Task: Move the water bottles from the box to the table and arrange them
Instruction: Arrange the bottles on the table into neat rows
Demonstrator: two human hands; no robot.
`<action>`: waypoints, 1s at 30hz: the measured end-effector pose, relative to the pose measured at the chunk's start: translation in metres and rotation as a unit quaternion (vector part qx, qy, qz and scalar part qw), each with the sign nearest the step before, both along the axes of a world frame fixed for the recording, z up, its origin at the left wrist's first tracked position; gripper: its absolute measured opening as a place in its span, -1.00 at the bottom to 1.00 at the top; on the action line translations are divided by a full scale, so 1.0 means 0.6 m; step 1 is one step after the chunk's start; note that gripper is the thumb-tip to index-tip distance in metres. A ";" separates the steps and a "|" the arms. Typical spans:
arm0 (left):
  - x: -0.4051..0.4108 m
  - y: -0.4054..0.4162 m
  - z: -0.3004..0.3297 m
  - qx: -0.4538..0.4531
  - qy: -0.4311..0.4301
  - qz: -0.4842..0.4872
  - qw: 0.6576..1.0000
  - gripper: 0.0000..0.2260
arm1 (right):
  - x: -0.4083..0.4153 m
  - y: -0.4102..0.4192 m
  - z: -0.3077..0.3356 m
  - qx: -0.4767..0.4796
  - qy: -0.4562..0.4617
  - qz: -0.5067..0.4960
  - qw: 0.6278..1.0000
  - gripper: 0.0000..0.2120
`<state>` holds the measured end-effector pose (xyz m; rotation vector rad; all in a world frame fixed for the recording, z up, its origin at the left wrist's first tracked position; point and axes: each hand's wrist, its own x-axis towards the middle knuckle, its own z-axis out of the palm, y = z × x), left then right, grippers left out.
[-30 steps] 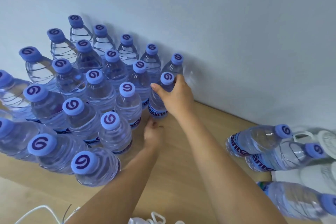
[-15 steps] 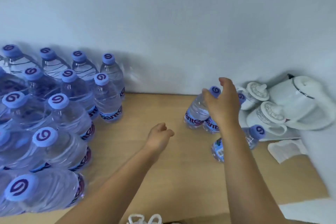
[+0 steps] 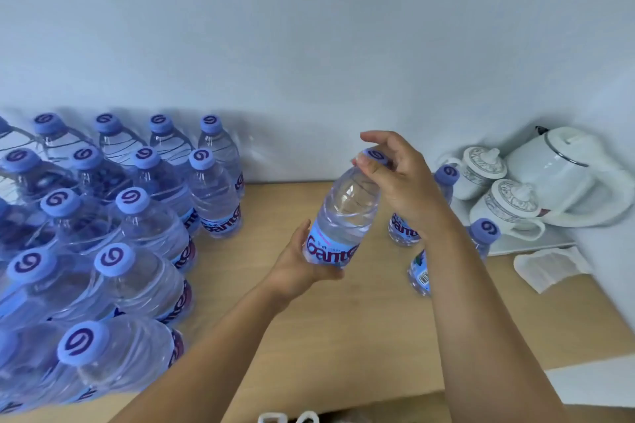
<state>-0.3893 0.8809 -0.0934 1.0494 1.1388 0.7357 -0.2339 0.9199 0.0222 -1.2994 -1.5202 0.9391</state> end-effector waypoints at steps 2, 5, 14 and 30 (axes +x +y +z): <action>-0.009 -0.013 0.010 0.024 -0.010 0.005 1.000 -0.46 | -0.026 -0.012 0.022 0.011 0.128 0.038 0.991 -0.71; -0.020 -0.033 0.017 0.044 0.031 0.109 0.993 -0.43 | -0.061 -0.020 0.025 -0.002 0.097 0.001 0.995 -0.61; -0.082 -0.063 0.016 0.003 0.059 0.242 0.968 -0.43 | -0.168 -0.012 -0.014 -0.072 -0.167 0.015 0.983 -0.35; -0.143 -0.069 -0.064 -0.135 0.052 0.286 0.947 -0.52 | -0.315 -0.001 -0.139 -0.022 -0.193 0.049 0.980 -0.51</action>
